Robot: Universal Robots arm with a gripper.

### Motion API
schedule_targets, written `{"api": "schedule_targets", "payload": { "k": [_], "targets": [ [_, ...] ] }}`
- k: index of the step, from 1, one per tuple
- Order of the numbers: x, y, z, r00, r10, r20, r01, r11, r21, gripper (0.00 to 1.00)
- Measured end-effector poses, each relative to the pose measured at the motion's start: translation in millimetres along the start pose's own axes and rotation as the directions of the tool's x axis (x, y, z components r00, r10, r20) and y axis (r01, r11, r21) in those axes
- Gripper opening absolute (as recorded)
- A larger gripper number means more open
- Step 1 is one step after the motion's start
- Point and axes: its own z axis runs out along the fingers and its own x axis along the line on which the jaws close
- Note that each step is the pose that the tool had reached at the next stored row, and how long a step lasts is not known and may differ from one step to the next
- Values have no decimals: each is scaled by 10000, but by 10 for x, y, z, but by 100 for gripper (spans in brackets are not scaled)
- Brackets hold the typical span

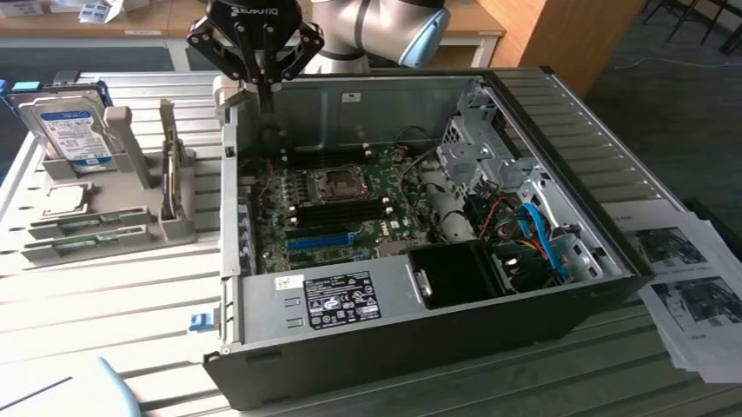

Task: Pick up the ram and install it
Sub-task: 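Reach for the ram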

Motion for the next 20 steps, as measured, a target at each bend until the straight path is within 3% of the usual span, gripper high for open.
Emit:
{"api": "schedule_targets", "payload": {
  "k": [11, 20],
  "targets": [
    [58, -5, -1, 10000, 2, -2, -2, 10000, 1, 9],
    [196, -15, -3, 10000, 0, -2, 0, 10000, 1, 9]
  ]
}}
